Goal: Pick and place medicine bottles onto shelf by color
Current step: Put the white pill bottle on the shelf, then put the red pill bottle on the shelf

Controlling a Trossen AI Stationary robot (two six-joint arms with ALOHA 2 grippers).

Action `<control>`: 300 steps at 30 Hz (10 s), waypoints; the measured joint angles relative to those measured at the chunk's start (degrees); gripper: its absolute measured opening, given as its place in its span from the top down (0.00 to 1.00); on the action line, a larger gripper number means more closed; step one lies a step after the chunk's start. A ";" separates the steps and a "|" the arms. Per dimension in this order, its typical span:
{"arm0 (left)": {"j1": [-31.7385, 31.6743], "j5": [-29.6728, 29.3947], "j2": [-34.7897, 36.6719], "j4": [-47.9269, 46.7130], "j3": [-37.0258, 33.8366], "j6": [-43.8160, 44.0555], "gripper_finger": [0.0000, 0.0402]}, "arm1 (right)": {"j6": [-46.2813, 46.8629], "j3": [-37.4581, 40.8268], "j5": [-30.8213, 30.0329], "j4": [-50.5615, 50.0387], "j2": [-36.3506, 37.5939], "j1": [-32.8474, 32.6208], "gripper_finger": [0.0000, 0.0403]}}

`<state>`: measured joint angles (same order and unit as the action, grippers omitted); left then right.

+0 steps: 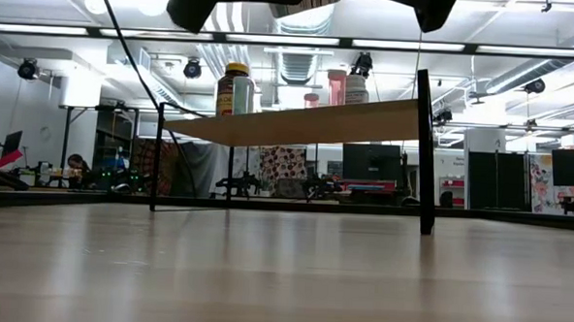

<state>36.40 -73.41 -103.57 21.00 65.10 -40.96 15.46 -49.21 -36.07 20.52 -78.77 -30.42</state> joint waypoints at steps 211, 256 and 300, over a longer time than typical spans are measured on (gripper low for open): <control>-1.02 31.26 5.59 15.08 -6.54 39.71 0.44 | -7.49 -3.20 15.00 -35.39 -0.24 -11.64 0.72; -13.30 45.72 -28.99 18.22 23.29 40.67 0.44 | -52.54 48.46 28.70 45.17 40.68 8.43 0.98; -17.55 50.53 -44.76 16.96 37.95 51.30 0.41 | -48.98 48.46 28.52 34.24 49.80 8.34 0.98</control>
<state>18.85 -22.87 -148.33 37.96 103.05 10.34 -33.52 -0.75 -7.55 54.76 -28.97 -22.09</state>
